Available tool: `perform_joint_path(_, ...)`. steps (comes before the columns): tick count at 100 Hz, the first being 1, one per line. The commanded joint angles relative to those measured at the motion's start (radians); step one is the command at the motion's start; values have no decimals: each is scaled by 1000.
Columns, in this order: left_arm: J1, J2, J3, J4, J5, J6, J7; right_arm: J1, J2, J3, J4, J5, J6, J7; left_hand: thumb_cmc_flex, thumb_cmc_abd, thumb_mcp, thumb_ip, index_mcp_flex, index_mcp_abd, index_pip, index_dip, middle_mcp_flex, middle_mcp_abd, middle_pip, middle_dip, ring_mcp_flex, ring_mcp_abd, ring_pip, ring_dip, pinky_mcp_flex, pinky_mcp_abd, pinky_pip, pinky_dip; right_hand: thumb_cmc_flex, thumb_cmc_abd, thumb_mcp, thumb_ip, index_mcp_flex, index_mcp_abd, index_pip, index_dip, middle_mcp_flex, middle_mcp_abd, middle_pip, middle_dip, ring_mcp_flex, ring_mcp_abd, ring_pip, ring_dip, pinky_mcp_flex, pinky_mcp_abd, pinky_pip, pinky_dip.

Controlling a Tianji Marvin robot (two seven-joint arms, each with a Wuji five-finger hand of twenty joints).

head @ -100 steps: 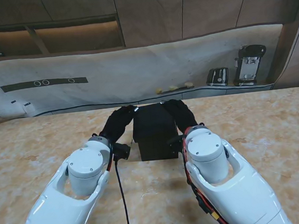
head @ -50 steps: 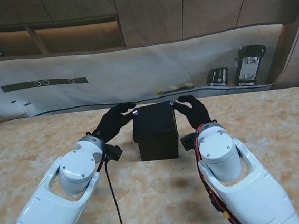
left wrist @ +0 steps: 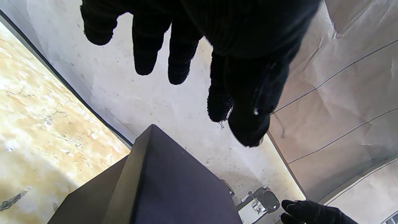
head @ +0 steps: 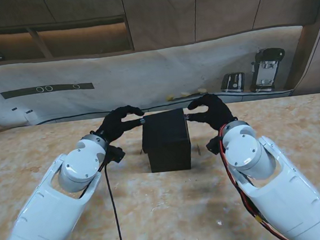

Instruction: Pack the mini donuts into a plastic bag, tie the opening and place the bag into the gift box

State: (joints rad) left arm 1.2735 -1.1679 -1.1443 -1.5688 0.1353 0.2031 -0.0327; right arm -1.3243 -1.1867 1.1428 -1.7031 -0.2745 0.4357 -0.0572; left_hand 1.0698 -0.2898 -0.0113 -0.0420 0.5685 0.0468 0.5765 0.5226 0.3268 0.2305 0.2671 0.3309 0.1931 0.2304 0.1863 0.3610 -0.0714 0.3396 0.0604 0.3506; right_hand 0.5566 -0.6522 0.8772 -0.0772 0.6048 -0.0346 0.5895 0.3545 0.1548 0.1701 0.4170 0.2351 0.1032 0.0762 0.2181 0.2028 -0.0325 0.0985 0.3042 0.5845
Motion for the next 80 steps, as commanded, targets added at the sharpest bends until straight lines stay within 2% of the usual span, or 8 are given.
perform_joint_path(1,-6,-4,5,7,5,-6,-18,0,0,-5,4,10,-3,13,21,-24,4,12,29,-42,32,12,-45,-33,7,8,-27,-37,-2,21,-16,-29,-23,-2,14,-46,-17,-8,7,-41,-15,10,16,0,-3,-8,5,-11,-1,13,-17,-5,6,18)
perform_joint_path(18,-11,-9,15,18,25,28,1,1,1,-11,14,3,-9,15,54,-26,16,15,42,-32,54,0,-43,-28,14,8,-27,-33,6,26,-13,-28,-25,-7,18,-46,-32,-9,6,-48,-33,8,16,-3,-16,-15,4,-12,-10,13,-29,-5,5,23)
perform_joint_path(39,-7,-15,18,36,56,91,27,0,0,-7,20,-4,-16,6,176,-57,58,24,51,-32,116,-14,-31,-25,33,10,-15,-19,30,39,-15,-24,-11,4,11,-39,-39,-5,-15,-44,-50,5,16,-1,-30,-21,2,-12,-20,14,-34,-7,5,28)
perform_joint_path(55,3,-15,14,54,81,111,39,-5,2,-1,20,-10,-22,6,191,-50,79,22,51,-36,140,-15,-31,-29,39,11,-16,-21,41,44,-17,-24,-7,9,10,-35,-37,-3,-18,-47,-54,4,15,0,-34,-23,2,-13,-24,15,-37,-8,4,31)
perform_joint_path(80,0,-9,23,78,114,164,19,-10,3,5,19,-15,-29,5,208,-62,94,23,58,-31,200,-5,-27,-24,48,11,-15,-12,55,47,-18,-21,2,23,5,-35,-38,-4,-19,-47,-55,3,17,-1,-36,-23,4,-13,-26,18,-38,-8,3,34)
